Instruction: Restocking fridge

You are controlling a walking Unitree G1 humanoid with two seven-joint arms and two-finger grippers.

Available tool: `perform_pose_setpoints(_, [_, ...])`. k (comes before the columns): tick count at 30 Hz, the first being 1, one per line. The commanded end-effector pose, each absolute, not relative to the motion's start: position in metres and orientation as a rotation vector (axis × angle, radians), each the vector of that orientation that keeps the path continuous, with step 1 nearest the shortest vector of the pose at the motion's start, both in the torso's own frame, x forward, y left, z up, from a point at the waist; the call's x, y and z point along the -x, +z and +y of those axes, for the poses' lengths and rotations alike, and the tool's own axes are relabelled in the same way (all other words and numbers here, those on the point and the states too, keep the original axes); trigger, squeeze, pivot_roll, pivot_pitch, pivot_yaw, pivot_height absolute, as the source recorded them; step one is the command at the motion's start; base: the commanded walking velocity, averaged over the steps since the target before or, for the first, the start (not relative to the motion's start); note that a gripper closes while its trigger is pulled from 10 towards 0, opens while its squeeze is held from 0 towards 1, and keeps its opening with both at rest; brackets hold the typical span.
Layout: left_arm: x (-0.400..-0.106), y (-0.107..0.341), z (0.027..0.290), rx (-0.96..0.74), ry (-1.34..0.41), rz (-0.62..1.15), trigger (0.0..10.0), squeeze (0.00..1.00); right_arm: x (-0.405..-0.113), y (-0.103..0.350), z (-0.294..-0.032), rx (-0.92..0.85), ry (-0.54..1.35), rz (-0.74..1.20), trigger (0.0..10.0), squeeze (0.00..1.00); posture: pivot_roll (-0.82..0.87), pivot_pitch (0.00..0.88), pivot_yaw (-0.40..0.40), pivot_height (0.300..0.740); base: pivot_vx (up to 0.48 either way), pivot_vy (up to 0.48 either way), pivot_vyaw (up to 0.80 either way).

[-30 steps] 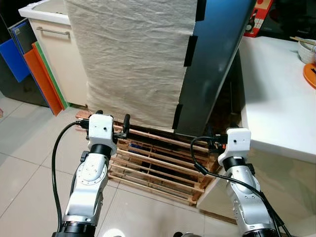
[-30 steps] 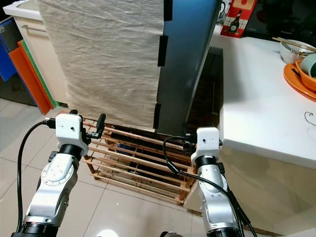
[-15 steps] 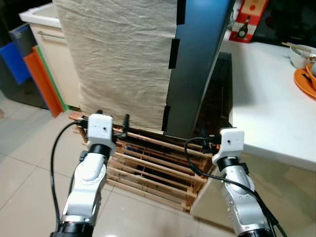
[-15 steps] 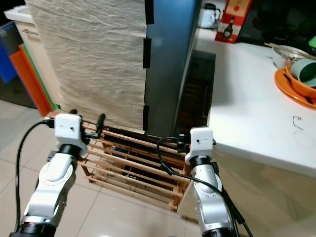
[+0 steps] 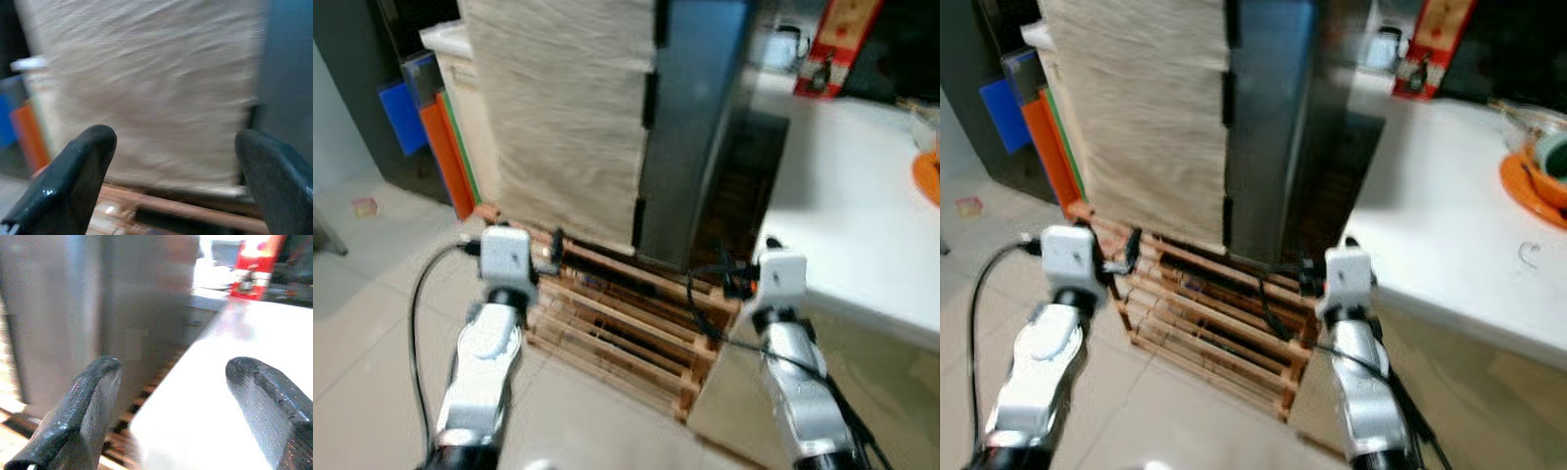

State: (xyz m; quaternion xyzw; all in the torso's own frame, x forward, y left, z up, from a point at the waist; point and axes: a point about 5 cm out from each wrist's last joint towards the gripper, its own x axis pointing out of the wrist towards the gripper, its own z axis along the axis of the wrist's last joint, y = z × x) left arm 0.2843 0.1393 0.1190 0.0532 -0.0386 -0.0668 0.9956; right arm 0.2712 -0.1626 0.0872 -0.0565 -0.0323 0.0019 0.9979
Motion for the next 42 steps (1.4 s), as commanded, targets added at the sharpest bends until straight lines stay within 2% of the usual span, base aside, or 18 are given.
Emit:
perform_pose_setpoints(1, [-0.292,0.127,0.129,-0.11,-0.209,-0.098,10.0,0.0,-0.272,0.085,-0.162,0.096,0.006,-0.047,10.0,0.29,-0.01,0.0,0.012,0.74,0.0,0.0,-0.58])
perform_pose_setpoints(6, [-0.29,0.129,0.127,-0.155,-0.227,-0.115,10.0,0.0,-0.274,0.086,-0.159,0.092,0.005,-0.048,10.0,0.29,0.0,0.0,0.013,0.74,0.0,0.0,-0.58])
perform_pose_setpoints(17, [-0.29,0.129,0.138,-0.14,-0.195,-0.096,10.0,0.0,-0.281,0.086,-0.151,0.078,0.023,-0.049,10.0,0.28,0.03,0.0,0.009,0.736,0.0,0.0,0.0])
perform_pose_setpoints(28, [-0.291,0.129,0.129,-0.107,-0.22,-0.096,10.0,0.0,-0.284,0.088,-0.155,0.089,0.017,-0.05,10.0,0.29,0.01,0.0,0.008,0.736,0.0,0.0,0.0])
perform_pose_setpoints(33, [-0.289,0.128,0.127,-0.093,-0.235,-0.085,10.0,0.0,-0.282,0.087,-0.156,0.082,0.019,-0.046,10.0,0.28,0.0,0.0,0.004,0.736,0.0,0.0,-0.77])
perform_pose_setpoints(42, [-0.286,0.128,0.121,-0.11,-0.263,-0.097,10.0,0.0,-0.282,0.086,-0.156,0.083,0.025,-0.041,10.0,0.29,0.0,0.0,0.004,0.736,-0.366,0.268,-0.76])
